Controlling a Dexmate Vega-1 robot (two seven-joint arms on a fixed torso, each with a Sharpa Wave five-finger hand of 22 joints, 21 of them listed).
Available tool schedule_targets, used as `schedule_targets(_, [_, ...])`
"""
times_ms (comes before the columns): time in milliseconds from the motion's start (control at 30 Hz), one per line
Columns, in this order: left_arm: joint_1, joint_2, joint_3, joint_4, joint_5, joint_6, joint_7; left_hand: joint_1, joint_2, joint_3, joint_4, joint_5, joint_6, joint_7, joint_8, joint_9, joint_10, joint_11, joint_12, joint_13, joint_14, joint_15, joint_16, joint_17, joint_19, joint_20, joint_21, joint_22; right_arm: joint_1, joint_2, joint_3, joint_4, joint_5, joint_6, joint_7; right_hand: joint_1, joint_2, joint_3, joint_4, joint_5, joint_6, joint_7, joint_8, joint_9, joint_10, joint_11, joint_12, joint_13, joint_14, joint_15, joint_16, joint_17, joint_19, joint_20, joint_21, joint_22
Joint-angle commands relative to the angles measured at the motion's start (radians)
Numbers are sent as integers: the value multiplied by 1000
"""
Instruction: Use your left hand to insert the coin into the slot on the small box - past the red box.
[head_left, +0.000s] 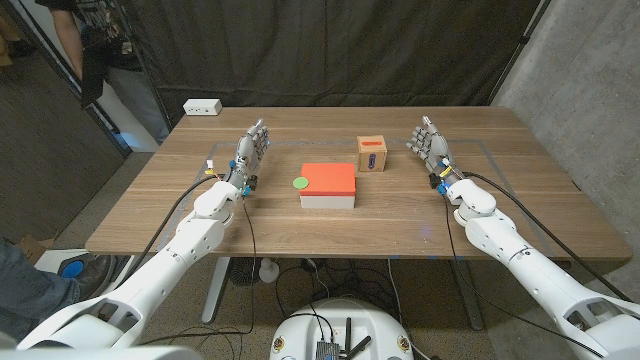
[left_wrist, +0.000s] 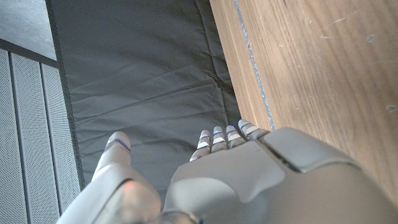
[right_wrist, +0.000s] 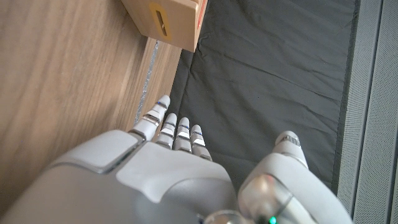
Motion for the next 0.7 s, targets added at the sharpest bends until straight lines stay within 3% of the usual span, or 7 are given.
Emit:
schedule_targets(33, [5,-4,1,-4,4,2,13,2,-7,7,-1,6,0,7,5,5,-10,-3,3,4,-10,0,3,4,-9,-59,4,5,-21,-19,10,-34,3,-11,-11,7,1,7,-3,6,0,60,6,4,0,12,7,1,1,11,4,2,8,2,4,5])
schedule_targets(200, [15,5,-5,-26,9,7,31,3,-5,8,-1,7,5,3,6,5,-5,-6,4,4,-6,-3,3,4,-8,-51,3,5,-27,-30,12,-58,-5,-17,-23,7,2,8,-3,6,2,59,7,4,0,11,7,-3,1,12,4,-1,7,3,3,5])
schedule_targets(300, [29,11,-10,-57,17,24,71,7,0,11,-1,7,14,-4,5,5,16,-14,7,4,20,-10,7,4,21,-10,10,6,-30,-35,13,-71,-12,-15,-31,7,2,8,-4,6,2,58,7,4,1,11,7,-5,0,13,3,-2,7,4,3,5])
schedule_targets(367, [37,14,-15,-72,15,31,87,11,3,15,-2,7,34,-28,5,5,80,-27,21,4,87,1,19,5,72,39,20,8,-33,-39,14,-81,-15,-19,-36,8,2,8,-4,6,2,58,7,4,2,12,7,-7,1,13,4,-3,6,4,2,5])
schedule_targets(467, [54,31,-21,-122,27,82,146,12,1,18,-2,6,39,-45,-1,5,179,-11,40,7,186,15,33,7,153,73,37,11,-37,-41,15,-90,-18,-21,-43,8,3,8,-4,6,3,57,7,4,2,11,7,-9,1,14,4,-4,6,5,2,5])
schedule_targets(600, [69,44,-27,-171,38,141,215,6,1,24,2,6,37,-57,-4,5,354,3,72,13,365,9,59,12,324,101,84,21,-40,-40,15,-97,-18,-21,-47,8,4,8,-5,6,4,57,7,4,3,11,7,-11,2,13,4,-5,6,6,2,5])
schedule_targets(700, [73,53,-27,-193,44,173,242,3,0,30,2,6,42,-59,-2,6,471,-6,96,17,502,-2,87,16,428,100,124,33,-42,-40,14,-102,-22,-20,-51,9,4,9,-5,6,4,57,7,4,4,11,8,-13,3,13,4,-6,7,7,2,5])
